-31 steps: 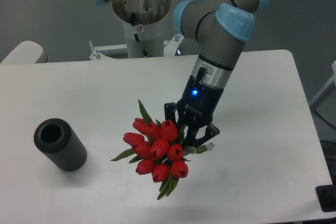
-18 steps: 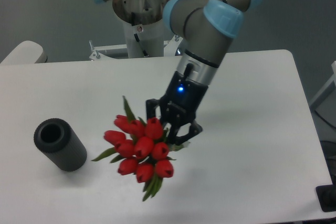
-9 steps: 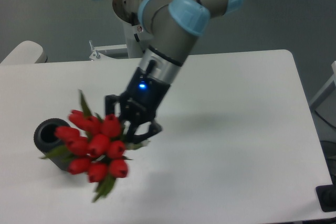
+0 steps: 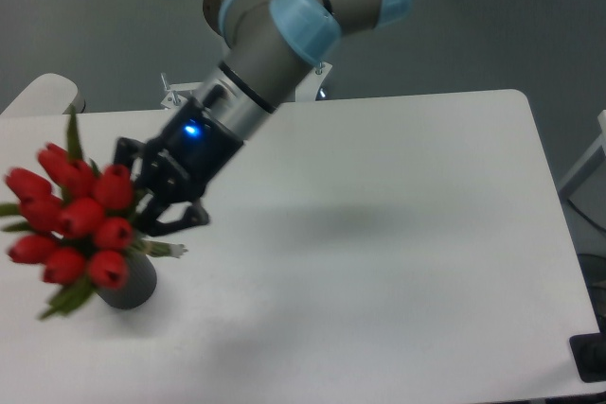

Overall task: Insert the flowers into the vase
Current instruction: 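Carry the red tulip bunch with the gripper over the black vase, then lower the tulip stems down into the black vase opening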

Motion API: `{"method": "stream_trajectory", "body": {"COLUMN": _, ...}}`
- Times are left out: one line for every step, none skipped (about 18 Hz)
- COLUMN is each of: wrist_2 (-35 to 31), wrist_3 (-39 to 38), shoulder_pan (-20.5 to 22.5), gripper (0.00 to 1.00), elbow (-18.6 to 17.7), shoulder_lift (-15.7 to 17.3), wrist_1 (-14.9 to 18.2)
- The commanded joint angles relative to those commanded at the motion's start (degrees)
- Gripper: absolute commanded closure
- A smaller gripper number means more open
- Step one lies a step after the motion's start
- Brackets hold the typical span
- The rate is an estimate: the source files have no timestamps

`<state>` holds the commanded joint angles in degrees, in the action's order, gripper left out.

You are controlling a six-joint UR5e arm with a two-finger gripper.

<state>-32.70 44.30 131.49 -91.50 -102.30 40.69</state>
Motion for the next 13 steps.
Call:
{"method": "stream_trajectory", "body": {"wrist_2": 0.09, "wrist_3": -0.17, "shoulder_pan": -0.53, "gripper": 0.73, "elbow": 0.17, "shoulder_lift": 0.17, "wrist_1": 0.0}}
{"method": "stream_trajectory", "body": {"wrist_2": 0.09, "wrist_3": -0.35, "shoulder_pan": -1.14, "gripper": 0.73, "elbow": 0.26, "shoulder_lift": 0.61, "wrist_1": 0.0}}
{"method": "stream_trajectory", "body": {"wrist_2": 0.09, "wrist_3": -0.44, "shoulder_pan": -1.93, "gripper": 0.73, "elbow": 0.26, "shoulder_lift": 0.96, "wrist_1": 0.0}}
{"method": "stream_trajectory", "body": {"wrist_2": 0.09, "wrist_3": -0.53, "shoulder_pan": -2.46, "gripper": 0.73, "elbow": 0.09, "shoulder_lift": 1.14, "wrist_1": 0.0}}
{"method": "stream_trajectory", "body": {"wrist_2": 0.09, "wrist_3": -0.53, "shoulder_pan": -2.9, "gripper": 0.73, "elbow": 0.09, "shoulder_lift": 1.23, "wrist_1": 0.0}}
{"method": "stream_trajectory", "body": {"wrist_2": 0.09, "wrist_3": -0.44, "shoulder_pan": -3.52, "gripper": 0.73, "elbow": 0.09, "shoulder_lift": 1.23, "wrist_1": 0.0}}
{"method": "stream_trajectory", "body": {"wrist_2": 0.09, "wrist_3": -0.53, "shoulder_pan": -4.04, "gripper": 0.72, "elbow": 0.0, "shoulder_lift": 1.23, "wrist_1": 0.0}}
{"method": "stream_trajectory", "body": {"wrist_2": 0.09, "wrist_3": -0.44, "shoulder_pan": -4.75, "gripper": 0.69, "elbow": -0.43, "shoulder_lift": 1.23, "wrist_1": 0.0}}
{"method": "stream_trajectory", "body": {"wrist_2": 0.09, "wrist_3": -0.44, "shoulder_pan": -4.93, "gripper": 0.69, "elbow": -0.61, "shoulder_lift": 1.32, "wrist_1": -0.09}}
{"method": "stream_trajectory", "body": {"wrist_2": 0.09, "wrist_3": -0.44, "shoulder_pan": -5.1, "gripper": 0.71, "elbow": -0.53, "shoulder_lift": 1.32, "wrist_1": -0.09}}
{"method": "stream_trajectory", "body": {"wrist_2": 0.09, "wrist_3": -0.44, "shoulder_pan": -5.19, "gripper": 0.77, "elbow": -0.79, "shoulder_lift": 1.49, "wrist_1": -0.09}}
{"method": "stream_trajectory", "body": {"wrist_2": 0.09, "wrist_3": -0.35, "shoulder_pan": -5.28, "gripper": 0.81, "elbow": -0.88, "shoulder_lift": 1.58, "wrist_1": -0.09}}
{"method": "stream_trajectory", "body": {"wrist_2": 0.09, "wrist_3": -0.35, "shoulder_pan": -5.37, "gripper": 0.81, "elbow": -0.79, "shoulder_lift": 1.58, "wrist_1": -0.09}}
